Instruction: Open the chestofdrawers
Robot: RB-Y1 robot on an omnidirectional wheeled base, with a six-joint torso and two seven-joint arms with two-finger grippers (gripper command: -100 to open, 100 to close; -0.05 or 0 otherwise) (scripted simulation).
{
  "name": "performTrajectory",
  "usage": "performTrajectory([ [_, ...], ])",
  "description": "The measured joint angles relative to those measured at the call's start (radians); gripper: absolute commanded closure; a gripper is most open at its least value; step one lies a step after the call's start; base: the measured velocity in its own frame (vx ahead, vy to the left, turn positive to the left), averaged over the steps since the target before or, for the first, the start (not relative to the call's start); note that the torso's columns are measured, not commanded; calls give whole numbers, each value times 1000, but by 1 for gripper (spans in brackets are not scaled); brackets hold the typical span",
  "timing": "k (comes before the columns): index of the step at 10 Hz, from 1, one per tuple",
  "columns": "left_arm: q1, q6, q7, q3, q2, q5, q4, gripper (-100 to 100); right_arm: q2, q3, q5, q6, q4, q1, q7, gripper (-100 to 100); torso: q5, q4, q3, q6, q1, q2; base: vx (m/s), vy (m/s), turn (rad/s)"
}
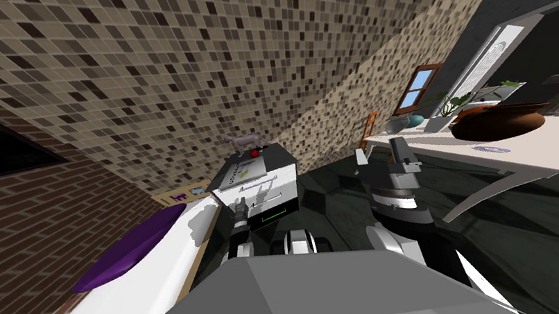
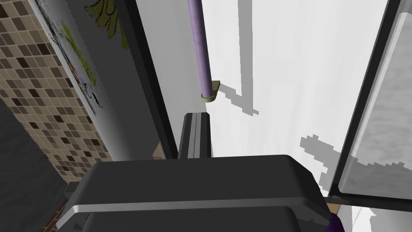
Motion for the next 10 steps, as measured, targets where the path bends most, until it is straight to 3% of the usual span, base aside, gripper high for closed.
performTrajectory([
  [1, 1, 4, 0, 0, 0, 0, -2, -100, 0, 0, 0, 0, 0, 0, 0, 0, 1, -2, -4, 0, 4, -7, -19, -11, -2],
  [7, -1, 8, 1, 1, 119, 1, -3, -100, 0, 0, 0, 0, 0, 0, 0, 0, 0, 0, -1, 0, 2, -1, 34, 15, -1],
  [8, -4, 16, 2, 4, 125, 4, -8, -100, 0, 0, 0, 0, 0, 1, 0, 0, 1, -1, -3, 0, 4, -5, 151, 83, -7],
  [10, -12, 32, 3, 9, 93, 7, -12, -100, 0, 0, 0, 0, 0, 1, 0, 0, 1, -1, -2, 0, 2, -3, 85, 22, -2],
])
